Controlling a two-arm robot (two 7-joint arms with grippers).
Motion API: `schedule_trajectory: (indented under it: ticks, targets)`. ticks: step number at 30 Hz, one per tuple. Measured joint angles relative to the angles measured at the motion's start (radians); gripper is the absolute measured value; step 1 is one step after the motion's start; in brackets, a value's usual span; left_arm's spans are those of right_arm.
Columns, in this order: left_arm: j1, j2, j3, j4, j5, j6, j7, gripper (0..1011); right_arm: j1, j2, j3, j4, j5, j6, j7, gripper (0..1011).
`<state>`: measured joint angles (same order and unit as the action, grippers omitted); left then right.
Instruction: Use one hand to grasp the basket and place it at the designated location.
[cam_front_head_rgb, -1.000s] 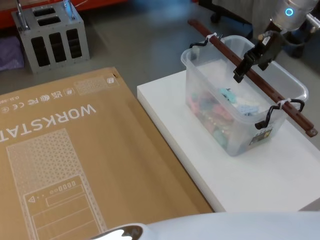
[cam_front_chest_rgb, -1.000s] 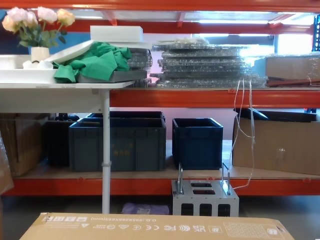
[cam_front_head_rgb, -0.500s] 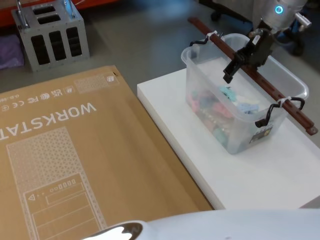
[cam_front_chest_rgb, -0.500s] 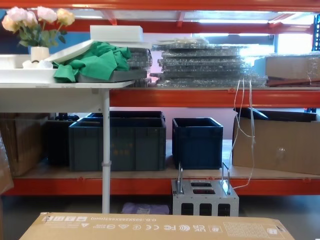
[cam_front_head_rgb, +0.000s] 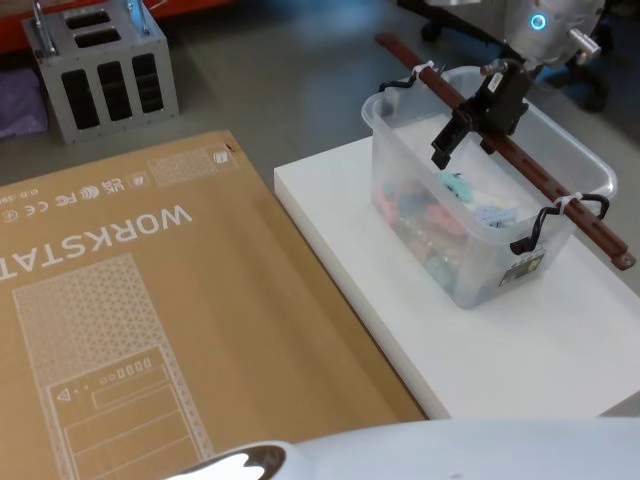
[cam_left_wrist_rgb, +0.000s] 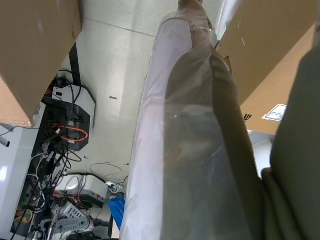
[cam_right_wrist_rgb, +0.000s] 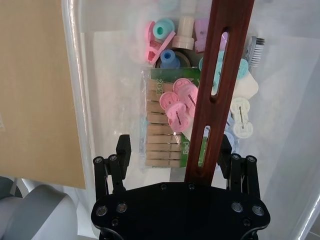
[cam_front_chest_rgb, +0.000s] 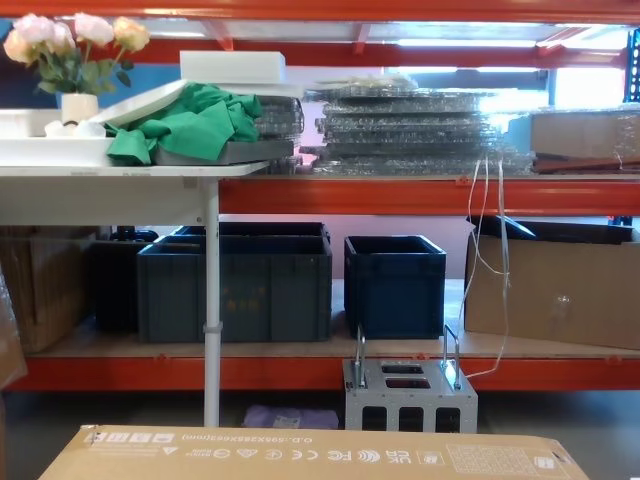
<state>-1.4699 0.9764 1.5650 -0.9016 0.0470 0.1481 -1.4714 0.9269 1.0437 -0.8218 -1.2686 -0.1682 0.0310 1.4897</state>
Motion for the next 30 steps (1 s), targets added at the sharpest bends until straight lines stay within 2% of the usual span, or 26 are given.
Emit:
schedule_trajectory:
  ticks: [5,9,13,20,30]
  targets:
    - [0.000,0.000,0.000,0.000,0.000,0.000,0.000,0,0.011,-0.013,-0.013,0.018,0.000,0.001,0.000,1001]
    - [0.000,0.000,0.000,0.000,0.000,0.000,0.000,0,0.021,-0.034,-0.038,0.041,-0.019,0.003,0.001,1001]
    - [0.000,0.000,0.000,0.000,0.000,0.000,0.000,0,0.026,-0.050,-0.076,0.051,-0.073,0.034,-0.015,1001]
    - [0.000,0.000,0.000,0.000,0.000,0.000,0.000,0,0.025,-0.066,-0.124,0.064,-0.128,0.058,-0.033,1001]
    - [0.000,0.000,0.000,0.000,0.000,0.000,0.000,0,0.030,-0.072,-0.154,0.076,-0.138,0.062,-0.038,1001]
